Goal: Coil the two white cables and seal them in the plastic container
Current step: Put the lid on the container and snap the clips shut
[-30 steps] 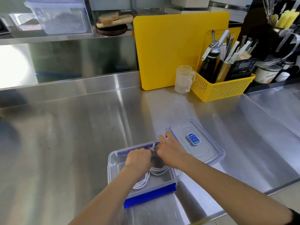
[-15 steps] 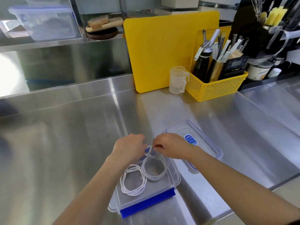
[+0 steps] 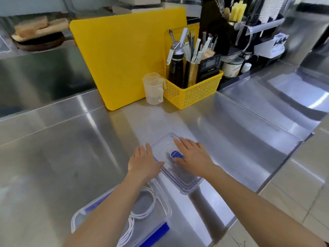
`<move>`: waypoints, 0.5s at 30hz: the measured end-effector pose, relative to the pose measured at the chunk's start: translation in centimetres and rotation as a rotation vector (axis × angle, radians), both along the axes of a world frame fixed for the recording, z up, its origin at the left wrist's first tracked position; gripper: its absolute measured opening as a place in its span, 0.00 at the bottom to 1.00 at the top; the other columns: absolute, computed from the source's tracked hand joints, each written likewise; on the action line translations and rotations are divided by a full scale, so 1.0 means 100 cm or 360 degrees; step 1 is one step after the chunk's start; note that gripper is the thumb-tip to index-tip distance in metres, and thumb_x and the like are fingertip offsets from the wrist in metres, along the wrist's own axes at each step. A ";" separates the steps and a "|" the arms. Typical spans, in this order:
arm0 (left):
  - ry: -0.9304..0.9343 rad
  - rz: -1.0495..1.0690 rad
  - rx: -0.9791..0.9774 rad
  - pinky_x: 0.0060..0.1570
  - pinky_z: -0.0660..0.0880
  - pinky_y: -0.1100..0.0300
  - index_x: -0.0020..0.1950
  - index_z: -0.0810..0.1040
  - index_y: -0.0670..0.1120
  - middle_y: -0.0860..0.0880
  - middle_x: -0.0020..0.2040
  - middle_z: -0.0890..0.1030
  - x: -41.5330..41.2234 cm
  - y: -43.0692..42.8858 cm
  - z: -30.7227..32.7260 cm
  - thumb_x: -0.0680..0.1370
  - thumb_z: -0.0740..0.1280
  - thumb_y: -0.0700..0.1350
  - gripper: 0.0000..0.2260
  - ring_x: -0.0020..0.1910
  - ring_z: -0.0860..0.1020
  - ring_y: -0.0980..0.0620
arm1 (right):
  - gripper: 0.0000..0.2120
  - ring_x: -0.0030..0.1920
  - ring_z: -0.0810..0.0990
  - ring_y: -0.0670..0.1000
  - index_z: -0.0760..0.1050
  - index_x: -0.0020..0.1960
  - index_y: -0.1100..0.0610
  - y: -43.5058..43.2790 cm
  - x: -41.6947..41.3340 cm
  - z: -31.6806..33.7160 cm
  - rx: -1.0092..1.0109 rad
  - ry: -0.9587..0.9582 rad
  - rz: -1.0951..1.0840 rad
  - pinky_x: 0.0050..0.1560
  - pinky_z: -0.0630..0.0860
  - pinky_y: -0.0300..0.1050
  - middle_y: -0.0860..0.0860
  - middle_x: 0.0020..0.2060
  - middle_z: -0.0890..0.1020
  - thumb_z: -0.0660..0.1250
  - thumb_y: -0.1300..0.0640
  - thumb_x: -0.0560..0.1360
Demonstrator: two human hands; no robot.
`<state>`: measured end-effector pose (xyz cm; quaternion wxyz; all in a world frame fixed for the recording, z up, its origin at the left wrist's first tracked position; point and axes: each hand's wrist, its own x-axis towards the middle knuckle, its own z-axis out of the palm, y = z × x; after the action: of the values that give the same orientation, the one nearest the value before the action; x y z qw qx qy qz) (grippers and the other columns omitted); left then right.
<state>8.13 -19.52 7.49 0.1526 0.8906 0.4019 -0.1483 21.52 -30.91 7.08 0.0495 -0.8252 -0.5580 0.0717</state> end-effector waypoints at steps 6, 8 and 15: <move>0.0187 0.0328 -0.0381 0.72 0.59 0.49 0.75 0.47 0.34 0.36 0.77 0.52 0.031 0.000 -0.022 0.75 0.58 0.63 0.42 0.75 0.55 0.40 | 0.36 0.74 0.52 0.57 0.43 0.75 0.56 -0.026 0.021 -0.027 -0.0226 0.0408 -0.0576 0.71 0.54 0.57 0.57 0.75 0.54 0.55 0.41 0.77; 0.0027 0.0368 -0.0518 0.70 0.63 0.52 0.73 0.60 0.37 0.37 0.75 0.60 0.037 -0.002 -0.014 0.77 0.57 0.59 0.33 0.72 0.63 0.40 | 0.36 0.73 0.56 0.58 0.45 0.74 0.57 -0.027 0.020 -0.032 -0.0248 0.0491 -0.0633 0.70 0.57 0.58 0.57 0.74 0.57 0.56 0.42 0.76; -0.0941 0.1224 -0.1478 0.55 0.69 0.46 0.71 0.64 0.41 0.40 0.71 0.67 0.047 0.001 0.010 0.77 0.65 0.45 0.24 0.62 0.70 0.42 | 0.25 0.60 0.72 0.59 0.65 0.61 0.58 -0.001 0.013 -0.016 -0.0152 0.0832 -0.0997 0.59 0.70 0.54 0.58 0.59 0.74 0.66 0.45 0.72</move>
<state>12.87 -19.45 8.46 0.6655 0.5291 0.5263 0.0093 22.87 -31.05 5.45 0.1707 -0.9106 -0.2444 0.2862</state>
